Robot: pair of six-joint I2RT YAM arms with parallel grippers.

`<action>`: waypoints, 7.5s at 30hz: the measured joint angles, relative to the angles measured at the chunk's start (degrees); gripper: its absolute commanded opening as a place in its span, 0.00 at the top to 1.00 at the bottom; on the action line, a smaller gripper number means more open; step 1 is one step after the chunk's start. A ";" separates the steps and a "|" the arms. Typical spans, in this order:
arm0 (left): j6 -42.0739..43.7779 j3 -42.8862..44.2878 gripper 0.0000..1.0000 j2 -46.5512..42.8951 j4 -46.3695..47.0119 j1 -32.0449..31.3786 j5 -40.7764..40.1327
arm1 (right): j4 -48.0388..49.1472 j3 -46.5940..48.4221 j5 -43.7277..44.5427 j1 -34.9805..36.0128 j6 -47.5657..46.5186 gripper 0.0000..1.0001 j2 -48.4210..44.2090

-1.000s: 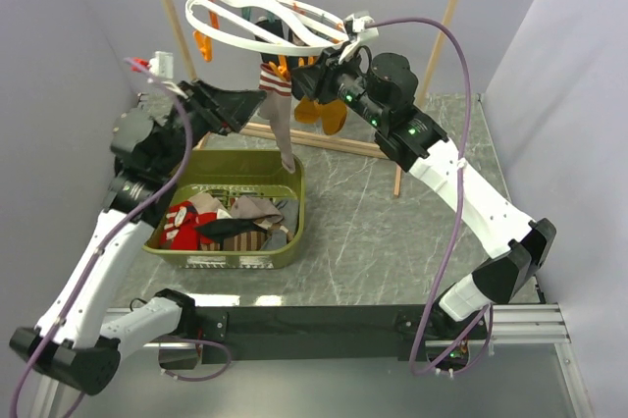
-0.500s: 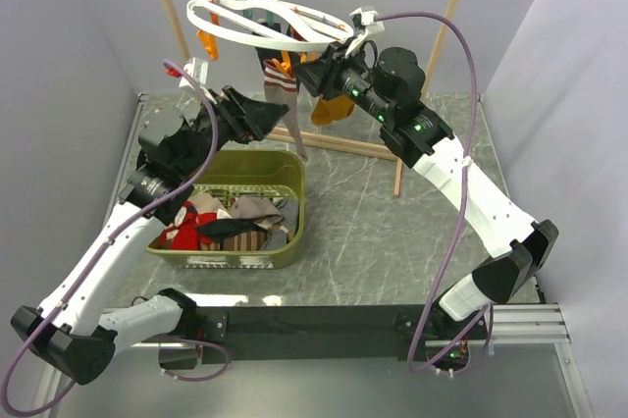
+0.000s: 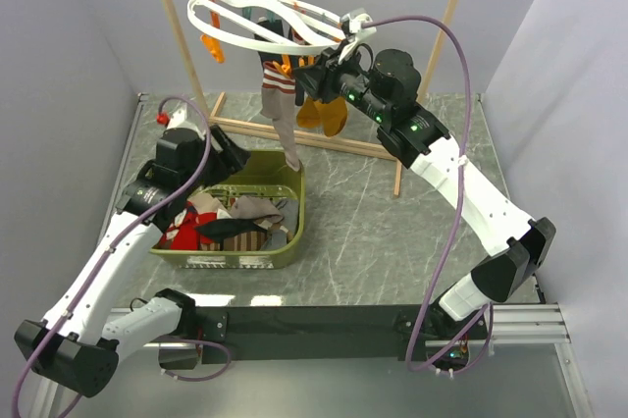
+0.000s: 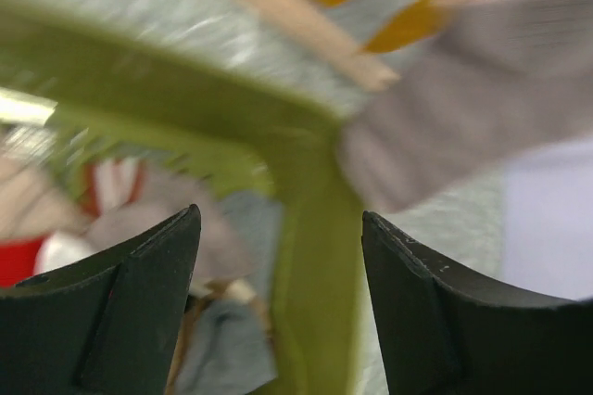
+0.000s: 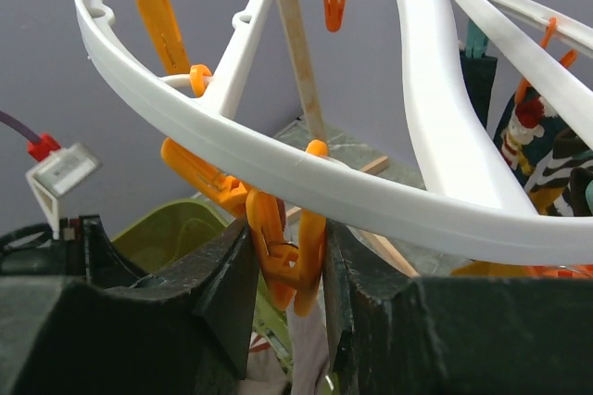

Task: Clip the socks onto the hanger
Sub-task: Open the clamp at the hanger, then pick up the sock from the bin, then clamp the sock onto the hanger.

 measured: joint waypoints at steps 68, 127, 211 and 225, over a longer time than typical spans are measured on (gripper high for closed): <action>-1.99 -29.88 0.55 18.16 29.35 10.16 2.51 | -8.94 8.09 -0.50 -0.96 -4.87 1.00 5.14; 36.94 4.70 0.99 1.88 3.98 -1.92 33.97 | -9.22 9.05 -1.73 -0.96 -1.92 1.00 4.79; 39.06 24.20 0.99 22.21 35.98 1.22 55.15 | 0.57 5.62 -18.88 -2.95 8.76 1.00 0.94; 40.68 24.17 0.99 22.18 34.36 1.73 58.18 | 0.63 5.73 -19.04 -2.95 8.74 1.00 1.07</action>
